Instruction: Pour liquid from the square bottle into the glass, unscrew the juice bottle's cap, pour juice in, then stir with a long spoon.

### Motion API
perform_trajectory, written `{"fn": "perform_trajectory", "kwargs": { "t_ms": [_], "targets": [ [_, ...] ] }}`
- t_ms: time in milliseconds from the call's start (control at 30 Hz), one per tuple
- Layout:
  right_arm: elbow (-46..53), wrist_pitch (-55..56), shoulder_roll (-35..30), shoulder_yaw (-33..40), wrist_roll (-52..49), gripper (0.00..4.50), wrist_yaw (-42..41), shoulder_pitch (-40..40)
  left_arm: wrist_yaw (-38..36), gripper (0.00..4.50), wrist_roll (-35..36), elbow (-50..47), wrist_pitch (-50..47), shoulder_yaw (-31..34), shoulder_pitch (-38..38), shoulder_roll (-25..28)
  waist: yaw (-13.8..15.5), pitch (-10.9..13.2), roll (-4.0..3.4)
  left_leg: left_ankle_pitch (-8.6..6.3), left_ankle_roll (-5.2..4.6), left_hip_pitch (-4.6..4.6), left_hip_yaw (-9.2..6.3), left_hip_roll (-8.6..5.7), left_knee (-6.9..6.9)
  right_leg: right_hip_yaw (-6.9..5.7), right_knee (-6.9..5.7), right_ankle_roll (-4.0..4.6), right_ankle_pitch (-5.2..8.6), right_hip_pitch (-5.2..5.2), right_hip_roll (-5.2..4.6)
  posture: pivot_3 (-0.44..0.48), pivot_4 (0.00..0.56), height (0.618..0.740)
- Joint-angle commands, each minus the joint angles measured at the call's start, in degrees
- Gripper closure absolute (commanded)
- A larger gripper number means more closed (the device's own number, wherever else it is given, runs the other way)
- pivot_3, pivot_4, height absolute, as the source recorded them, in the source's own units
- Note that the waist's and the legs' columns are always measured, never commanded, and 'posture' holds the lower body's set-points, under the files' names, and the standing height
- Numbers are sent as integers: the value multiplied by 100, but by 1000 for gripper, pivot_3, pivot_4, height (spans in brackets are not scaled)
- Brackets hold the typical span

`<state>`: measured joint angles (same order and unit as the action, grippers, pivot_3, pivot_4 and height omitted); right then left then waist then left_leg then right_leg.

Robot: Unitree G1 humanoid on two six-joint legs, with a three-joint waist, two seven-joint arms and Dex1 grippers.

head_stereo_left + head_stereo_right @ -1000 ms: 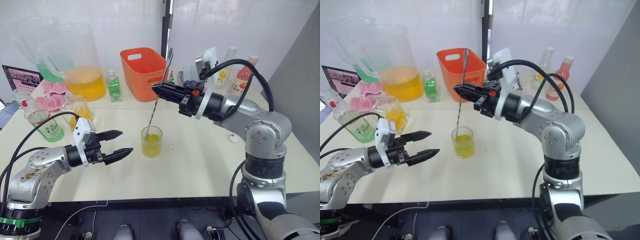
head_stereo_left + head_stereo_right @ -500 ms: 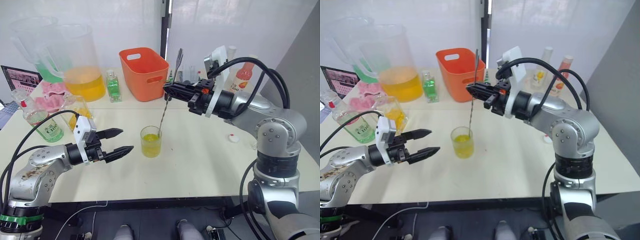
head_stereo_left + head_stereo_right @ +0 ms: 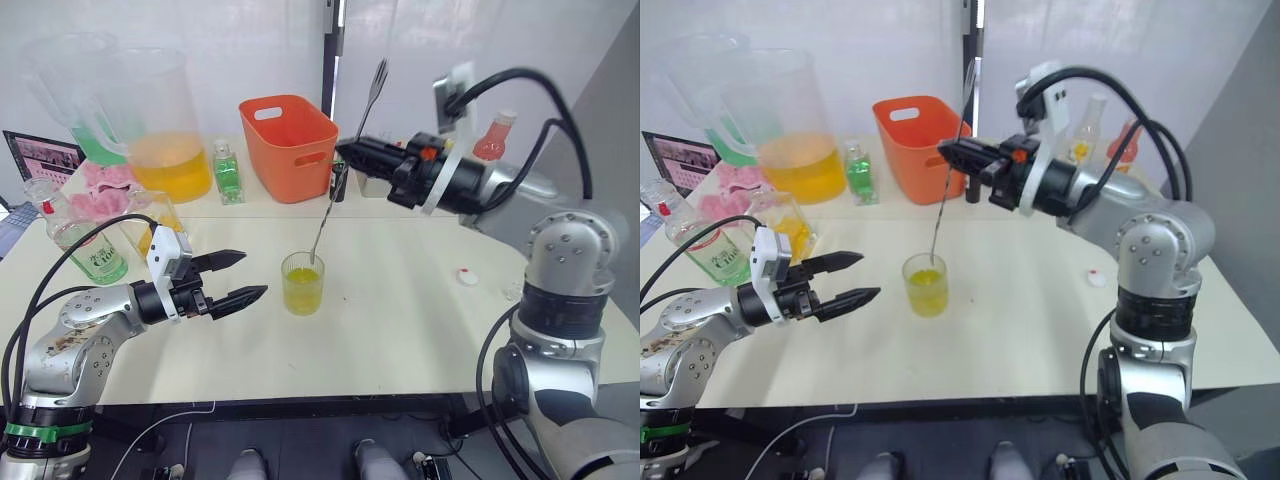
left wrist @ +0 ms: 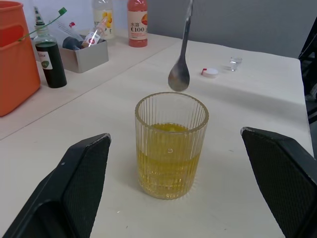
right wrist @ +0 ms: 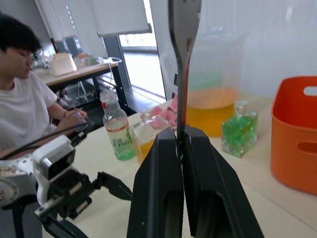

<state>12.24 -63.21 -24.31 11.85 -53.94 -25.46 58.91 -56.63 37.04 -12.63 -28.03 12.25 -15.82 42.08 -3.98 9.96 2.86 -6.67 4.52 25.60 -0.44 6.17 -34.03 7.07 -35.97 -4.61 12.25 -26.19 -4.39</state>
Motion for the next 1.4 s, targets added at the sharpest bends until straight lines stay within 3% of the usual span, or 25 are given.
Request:
{"fn": "perform_trajectory", "kwargs": {
  "t_ms": [33, 200, 333, 467, 567, 667, 767, 967, 1100, 1267, 1400],
  "targets": [
    [-169, -329, -172, 560, -601, 4500, 299, 438, -41, 35, -17, -67, 150, 71, -33, 22, 4, 0, 0, 0, 0, 1, 0, 0, 0, 1, 0, 0, 0, 0, 0, 0, 150, 731],
    [-688, -848, -596, 893, -978, 4500, 629, 847, -67, 35, -40, -72, 196, 53, -19, 1, 7, 0, 0, 0, 0, 1, 0, 0, 0, 1, 2, 0, 0, 0, 0, 0, 150, 731],
    [-613, -860, -1361, 457, -385, 4500, 550, 944, -201, 35, 70, -108, 270, 134, -17, -39, 12, 1, -1, 0, 0, 3, 0, -1, 1, 1, 9, 1, 2, -1, -3, 0, 150, 731],
    [-1097, -1456, -2119, -59, -182, 4500, 49, 1341, -400, 35, 234, -257, 419, 319, 59, 12, -22, 4, -6, 0, 0, 3, 2, -2, 5, 4, 12, 2, 2, -8, -3, 0, 150, 731],
    [-1098, -2144, -2984, -1203, 57, 4500, -755, 1655, -477, 35, 349, -357, 349, 420, 164, 126, -18, 12, -19, 0, 0, 0, 2, -2, 12, 5, 13, 5, 5, -9, -3, 0, 150, 731],
    [-1574, -2636, -3162, -1892, 179, 4500, -1102, 1867, -425, 35, 345, -397, 360, 456, 221, 150, -25, 12, -19, -1, 1, -1, 3, -2, 13, 6, 18, 11, 11, -10, -5, 0, 150, 731],
    [-2206, -2929, -3173, -2676, 410, 4500, -1471, 2072, -360, 35, 287, -417, 418, 494, 282, 167, -33, 12, -18, -1, 1, -2, 5, -2, 7, 7, 16, 11, 9, -9, -5, 0, 150, 731],
    [-3531, -2520, -2670, -3427, 1390, 4500, -1745, 1871, -64, 35, 396, -716, 326, 662, 616, 75, -16, 12, -18, -1, 0, 7, 6, -4, 5, 8, 14, 10, 8, -16, -5, 0, 150, 731],
    [-4167, -2144, -2359, -3602, 1917, 4500, -2002, 1904, 58, 35, 445, -843, 341, 740, 771, 59, -12, 14, -21, -1, 0, 7, 6, -3, 5, 7, 10, 8, 8, -15, -3, 0, 150, 731],
    [-5706, -1097, -1336, -3617, 2854, 4500, -1866, 1894, 203, 35, 424, -1093, 455, 858, 1083, 3, -38, 14, -23, 0, 0, 7, 6, -3, 3, 7, 0, 4, 6, -19, 0, 0, 150, 731],
    [-6782, -500, -876, -3387, 3404, 4500, -1786, 2007, 256, 35, 459, -1171, 441, 907, 1155, 44, -1, 15, -23, 0, 0, 6, 5, -3, 0, 7, -2, 0, 4, -14, 1, 0, 150, 731]
  ]
}}
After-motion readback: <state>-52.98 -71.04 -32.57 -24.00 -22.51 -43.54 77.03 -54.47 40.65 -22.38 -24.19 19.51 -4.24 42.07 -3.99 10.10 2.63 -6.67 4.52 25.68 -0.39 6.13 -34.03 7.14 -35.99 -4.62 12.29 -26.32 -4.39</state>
